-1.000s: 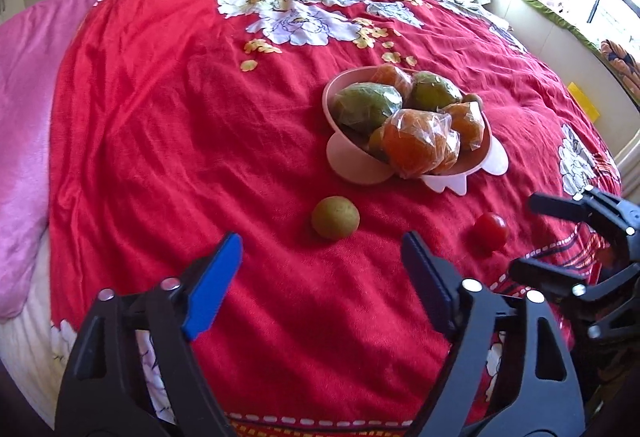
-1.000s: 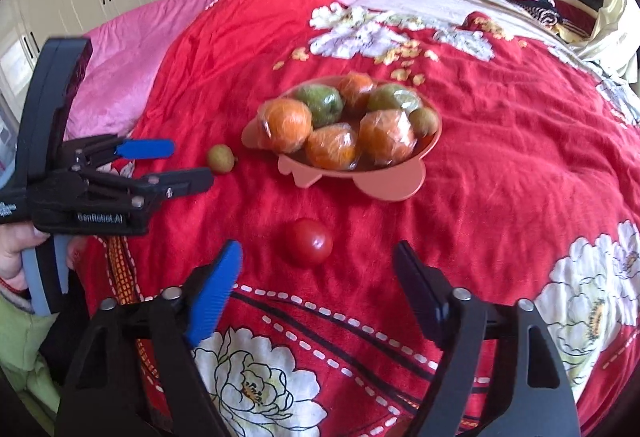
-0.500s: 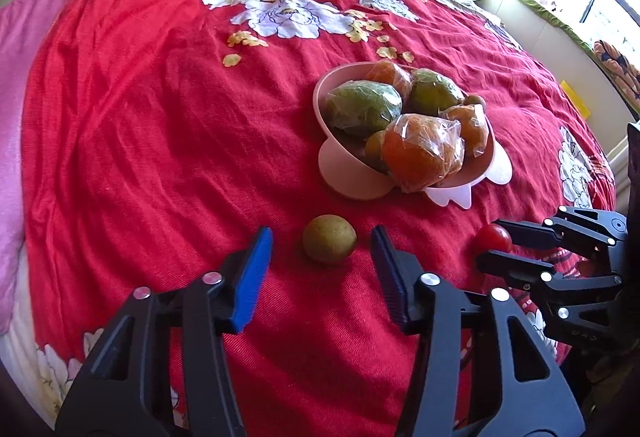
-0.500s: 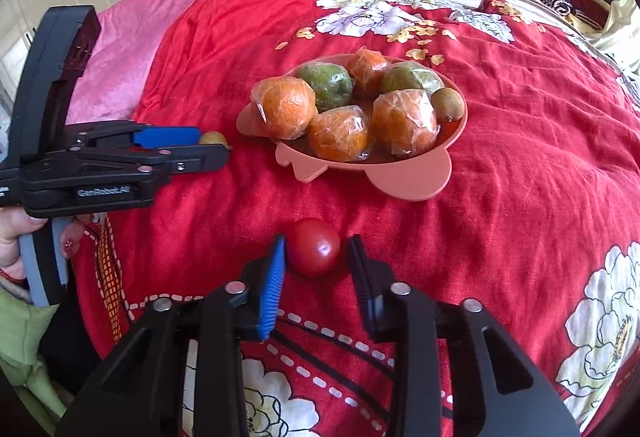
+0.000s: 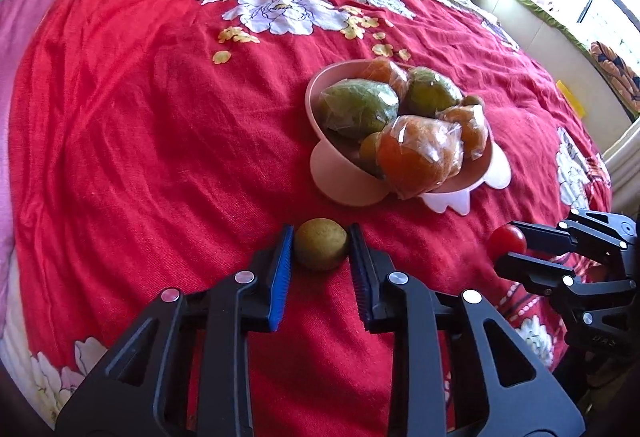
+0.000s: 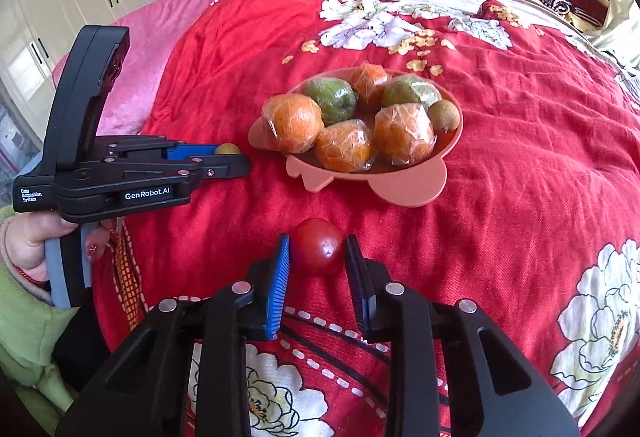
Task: Organize fruits
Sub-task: 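Close the left tool on the brown fruit while the right tool grasps the red tomato, then carry the brown fruit over the pink bowl while the right tool carries the tomato there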
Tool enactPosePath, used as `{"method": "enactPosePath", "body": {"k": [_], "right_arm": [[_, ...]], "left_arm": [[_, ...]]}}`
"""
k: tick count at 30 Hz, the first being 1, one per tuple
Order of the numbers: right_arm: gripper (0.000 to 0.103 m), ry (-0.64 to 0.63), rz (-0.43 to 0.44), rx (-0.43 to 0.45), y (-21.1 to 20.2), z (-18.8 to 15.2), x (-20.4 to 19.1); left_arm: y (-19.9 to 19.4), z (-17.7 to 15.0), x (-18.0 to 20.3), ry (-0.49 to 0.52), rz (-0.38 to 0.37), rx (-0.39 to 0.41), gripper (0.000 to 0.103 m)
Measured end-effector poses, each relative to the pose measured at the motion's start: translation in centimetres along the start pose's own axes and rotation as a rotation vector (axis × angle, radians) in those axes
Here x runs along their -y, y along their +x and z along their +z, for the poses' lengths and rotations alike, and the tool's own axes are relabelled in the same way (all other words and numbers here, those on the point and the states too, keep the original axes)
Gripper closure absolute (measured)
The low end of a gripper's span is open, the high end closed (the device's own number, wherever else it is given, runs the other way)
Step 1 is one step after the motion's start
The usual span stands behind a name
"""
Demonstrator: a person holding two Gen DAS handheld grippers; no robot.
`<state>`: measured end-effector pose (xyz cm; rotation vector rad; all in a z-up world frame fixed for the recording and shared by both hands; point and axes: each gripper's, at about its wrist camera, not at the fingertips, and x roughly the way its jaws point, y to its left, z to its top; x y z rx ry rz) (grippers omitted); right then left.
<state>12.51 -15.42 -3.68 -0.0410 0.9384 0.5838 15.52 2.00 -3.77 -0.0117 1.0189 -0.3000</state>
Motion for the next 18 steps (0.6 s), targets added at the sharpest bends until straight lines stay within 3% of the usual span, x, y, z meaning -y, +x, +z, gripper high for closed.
{"method": "enactPosePath", "body": {"k": [18], "right_arm": [[0.076,-0.002,-0.018,0.100,-3.5,3.3,1.0]], "left_arm": [[-3.9,4.1,1.5,0.034,0.008,0.078,0.083]]}}
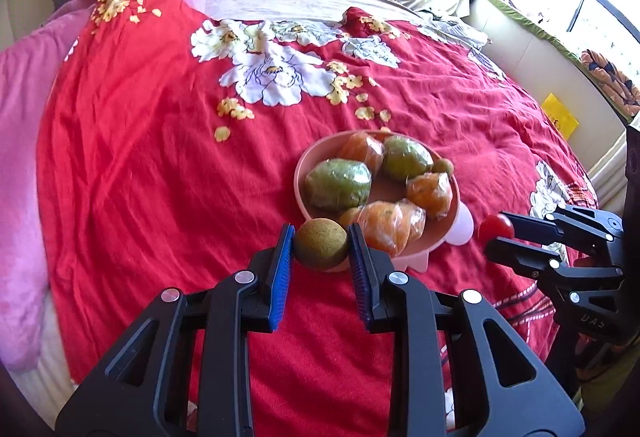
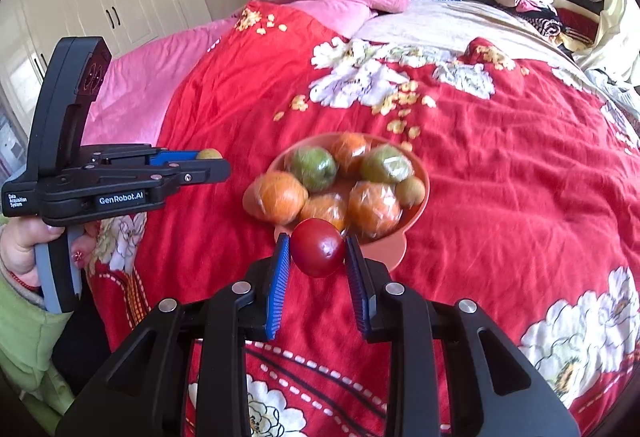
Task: Organize fruits
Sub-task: 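Carry the brown fruit over the pink bowl while the right tool carries the tomato there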
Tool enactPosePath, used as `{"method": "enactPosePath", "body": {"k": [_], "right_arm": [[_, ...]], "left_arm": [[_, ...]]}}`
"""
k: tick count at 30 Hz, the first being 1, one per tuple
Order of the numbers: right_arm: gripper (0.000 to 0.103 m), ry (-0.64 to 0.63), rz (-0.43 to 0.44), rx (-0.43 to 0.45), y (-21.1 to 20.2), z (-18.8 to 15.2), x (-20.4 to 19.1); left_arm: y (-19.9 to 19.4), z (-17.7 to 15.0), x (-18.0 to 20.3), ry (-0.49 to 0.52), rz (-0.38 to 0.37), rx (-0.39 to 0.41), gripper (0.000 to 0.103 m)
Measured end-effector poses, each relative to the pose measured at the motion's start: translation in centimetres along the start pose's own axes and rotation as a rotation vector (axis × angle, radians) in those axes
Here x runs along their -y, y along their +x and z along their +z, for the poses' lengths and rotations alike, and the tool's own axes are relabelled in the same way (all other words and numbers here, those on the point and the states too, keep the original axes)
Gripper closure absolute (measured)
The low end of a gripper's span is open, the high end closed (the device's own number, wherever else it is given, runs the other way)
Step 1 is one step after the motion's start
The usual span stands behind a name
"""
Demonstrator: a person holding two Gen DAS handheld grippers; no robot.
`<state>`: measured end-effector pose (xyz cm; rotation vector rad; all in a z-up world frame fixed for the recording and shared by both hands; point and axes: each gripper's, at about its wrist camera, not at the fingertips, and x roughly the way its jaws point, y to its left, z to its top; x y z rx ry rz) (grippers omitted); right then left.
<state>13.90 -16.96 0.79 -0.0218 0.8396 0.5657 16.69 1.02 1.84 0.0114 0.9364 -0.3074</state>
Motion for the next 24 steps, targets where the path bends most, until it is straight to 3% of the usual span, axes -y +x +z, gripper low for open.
{"method": "enactPosePath", "body": {"k": [24], "right_arm": [[0.076,0.014,-0.014,0.051,-1.2,2.4,1.4]], "left_arm": [[1.3,2.0,1.3,0.027,-0.008,-0.014,0.083]]}}
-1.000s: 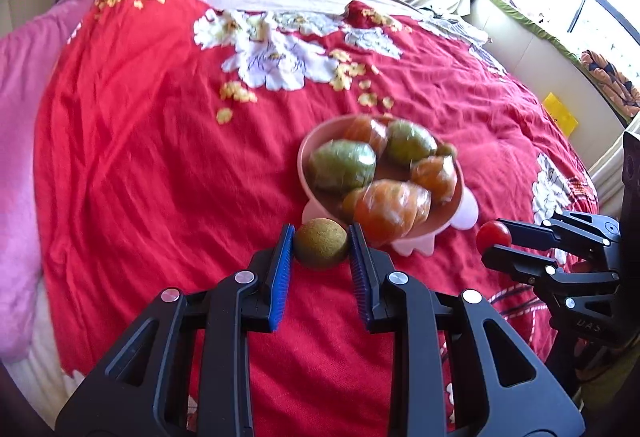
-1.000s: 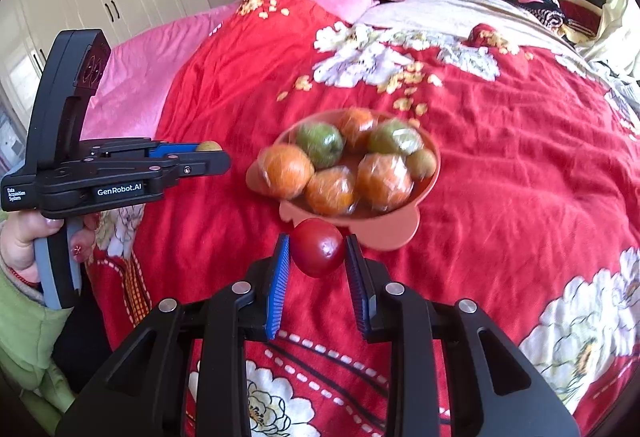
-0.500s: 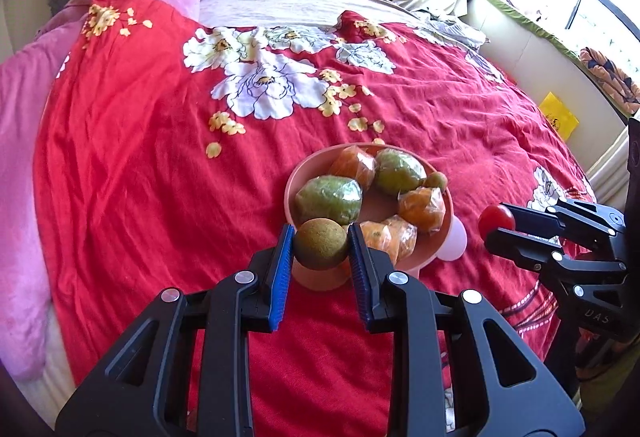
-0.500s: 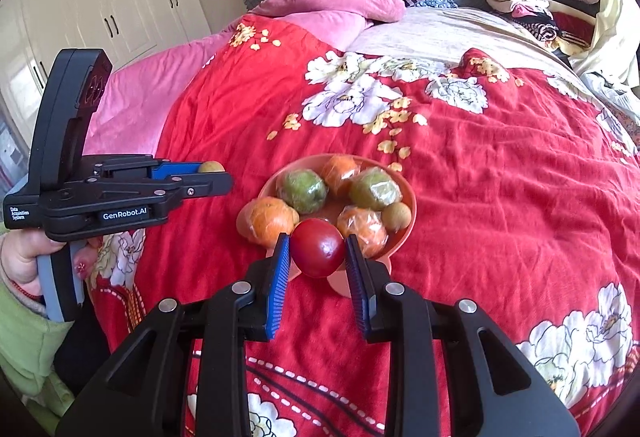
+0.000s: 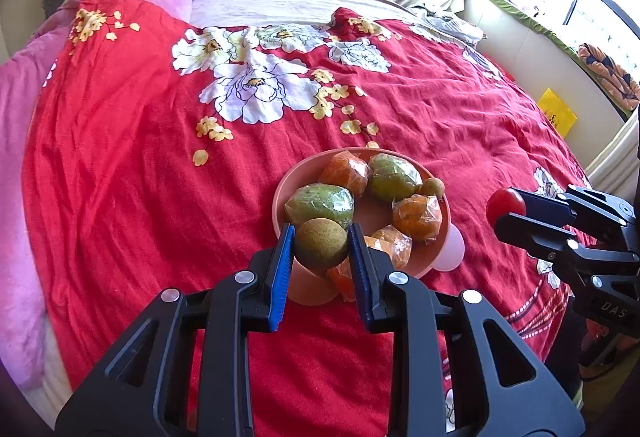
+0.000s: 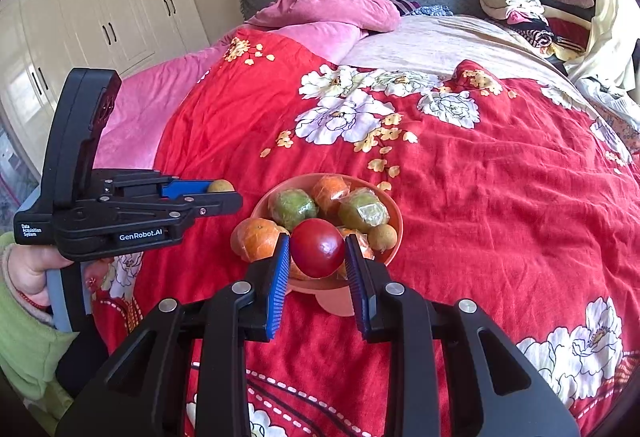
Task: Organize fruits
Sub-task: 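Carry the brown fruit over the pink bowl while the right tool carries the tomato there, then open the right tool to drop the tomato into the bowl while the left tool lowers its fruit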
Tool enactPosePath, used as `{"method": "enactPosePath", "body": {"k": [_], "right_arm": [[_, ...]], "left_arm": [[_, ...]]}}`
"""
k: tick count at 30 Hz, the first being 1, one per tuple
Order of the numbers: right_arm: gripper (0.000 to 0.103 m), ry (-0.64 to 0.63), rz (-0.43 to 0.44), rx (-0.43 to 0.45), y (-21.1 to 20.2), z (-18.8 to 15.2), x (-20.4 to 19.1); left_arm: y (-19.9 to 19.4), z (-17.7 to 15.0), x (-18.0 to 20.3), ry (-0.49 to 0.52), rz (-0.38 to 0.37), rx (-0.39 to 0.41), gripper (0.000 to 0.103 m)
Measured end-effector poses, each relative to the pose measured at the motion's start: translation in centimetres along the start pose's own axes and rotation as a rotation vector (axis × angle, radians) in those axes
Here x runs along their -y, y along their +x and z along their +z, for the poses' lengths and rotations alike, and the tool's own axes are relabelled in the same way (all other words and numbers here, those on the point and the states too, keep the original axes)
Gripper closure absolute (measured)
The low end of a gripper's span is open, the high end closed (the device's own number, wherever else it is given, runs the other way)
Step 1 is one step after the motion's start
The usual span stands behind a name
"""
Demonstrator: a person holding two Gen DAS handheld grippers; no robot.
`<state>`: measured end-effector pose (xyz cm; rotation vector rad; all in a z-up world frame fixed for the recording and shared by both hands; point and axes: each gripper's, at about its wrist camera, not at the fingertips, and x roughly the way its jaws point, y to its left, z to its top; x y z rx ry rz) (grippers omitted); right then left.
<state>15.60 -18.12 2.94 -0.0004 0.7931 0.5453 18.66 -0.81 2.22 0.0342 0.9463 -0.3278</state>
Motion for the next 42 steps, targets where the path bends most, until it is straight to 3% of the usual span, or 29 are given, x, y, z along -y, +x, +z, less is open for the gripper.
{"method": "enactPosePath", "body": {"k": [42], "right_arm": [[0.076,-0.030,-0.008,-0.105,4.6,-1.4,-0.4]], "left_arm": [[3.7,0.1,-1.1,-0.022,-0.025,-0.032,0.083]]}}
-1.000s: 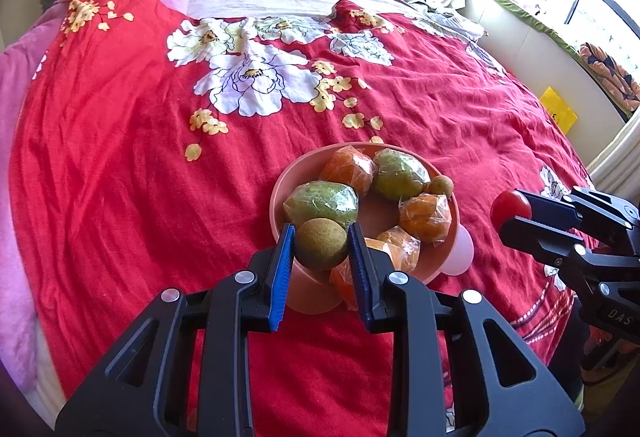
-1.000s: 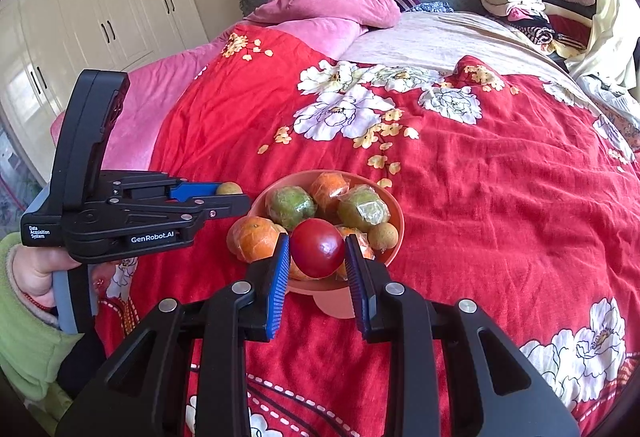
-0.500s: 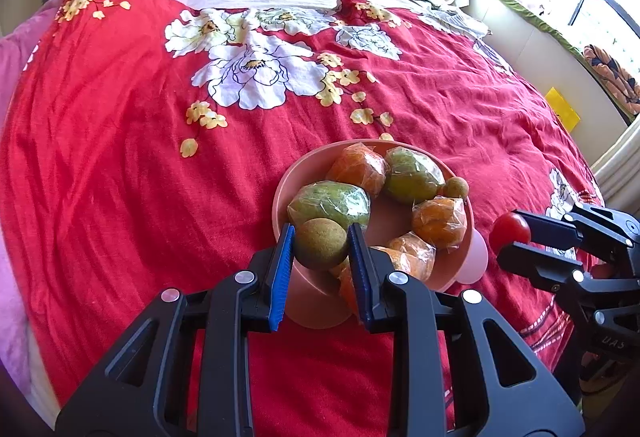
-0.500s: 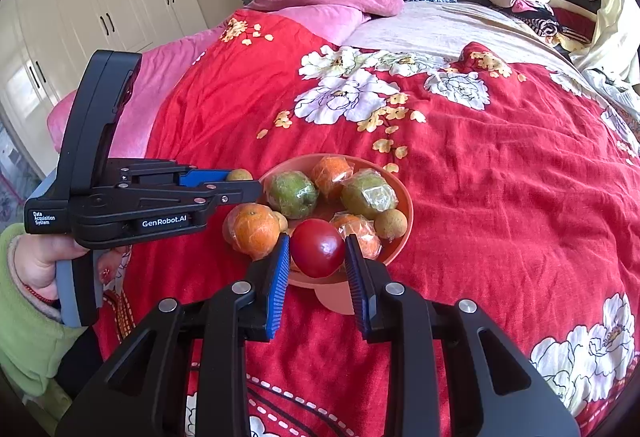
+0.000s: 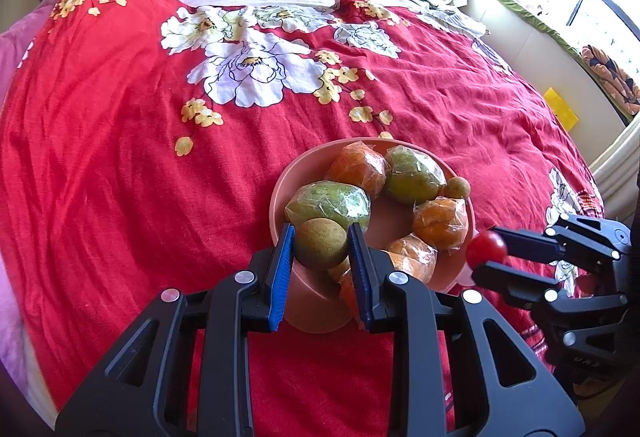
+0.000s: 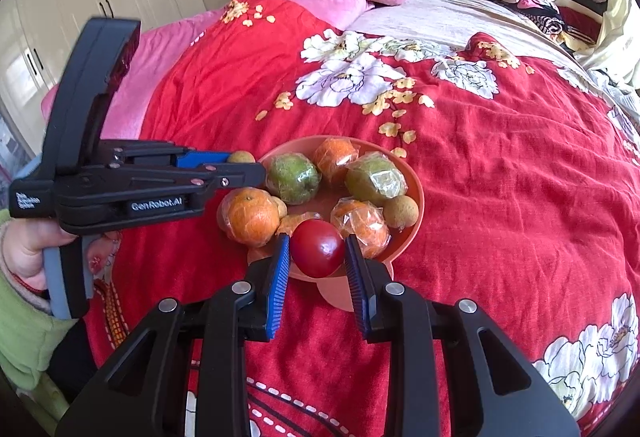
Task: Organize fruits
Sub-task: 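Open the right tool to drop the tomato into the bowl while the left tool lowers its fruit, then open the left tool to release the brown fruit into the bowl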
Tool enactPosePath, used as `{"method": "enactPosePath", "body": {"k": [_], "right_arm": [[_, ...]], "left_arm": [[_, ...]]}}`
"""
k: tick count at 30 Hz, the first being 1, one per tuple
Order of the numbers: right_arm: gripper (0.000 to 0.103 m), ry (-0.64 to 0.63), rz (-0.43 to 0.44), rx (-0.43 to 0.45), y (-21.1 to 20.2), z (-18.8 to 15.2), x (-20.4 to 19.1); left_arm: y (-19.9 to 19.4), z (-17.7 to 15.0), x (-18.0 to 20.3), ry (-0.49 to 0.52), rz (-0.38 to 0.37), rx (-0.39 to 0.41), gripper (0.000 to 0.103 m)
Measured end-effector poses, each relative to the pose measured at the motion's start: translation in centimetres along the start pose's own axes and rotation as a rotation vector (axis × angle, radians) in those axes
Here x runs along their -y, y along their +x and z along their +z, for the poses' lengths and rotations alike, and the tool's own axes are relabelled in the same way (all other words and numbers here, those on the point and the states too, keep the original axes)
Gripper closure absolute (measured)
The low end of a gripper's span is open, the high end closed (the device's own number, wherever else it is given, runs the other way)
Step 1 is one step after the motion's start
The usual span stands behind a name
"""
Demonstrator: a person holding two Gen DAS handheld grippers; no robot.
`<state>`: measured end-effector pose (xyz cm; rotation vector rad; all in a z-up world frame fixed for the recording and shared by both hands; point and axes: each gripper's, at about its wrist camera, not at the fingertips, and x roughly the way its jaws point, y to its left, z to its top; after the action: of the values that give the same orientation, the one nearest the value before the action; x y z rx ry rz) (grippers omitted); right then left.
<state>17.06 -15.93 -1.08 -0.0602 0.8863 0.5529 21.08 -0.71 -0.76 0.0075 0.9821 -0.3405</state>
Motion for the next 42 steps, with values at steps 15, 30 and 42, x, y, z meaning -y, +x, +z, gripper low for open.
{"method": "enactPosePath", "body": {"k": [15,30,42], "right_arm": [[0.076,-0.043,-0.039,-0.018,1.7,-0.1,-0.4],[0.053,-0.013,-0.047,-0.004,0.7,-0.7,-0.1],[0.016,0.027,-0.090,0.077,-3.8,-1.3,-0.2]], "left_arm": [[0.2,0.0,-0.1,-0.002,0.000,0.000,0.083],[0.3,0.0,-0.1,-0.009,-0.007,0.002,0.079],[-3.3,-0.1,1.2,-0.017,0.024,0.065,0.053]]}}
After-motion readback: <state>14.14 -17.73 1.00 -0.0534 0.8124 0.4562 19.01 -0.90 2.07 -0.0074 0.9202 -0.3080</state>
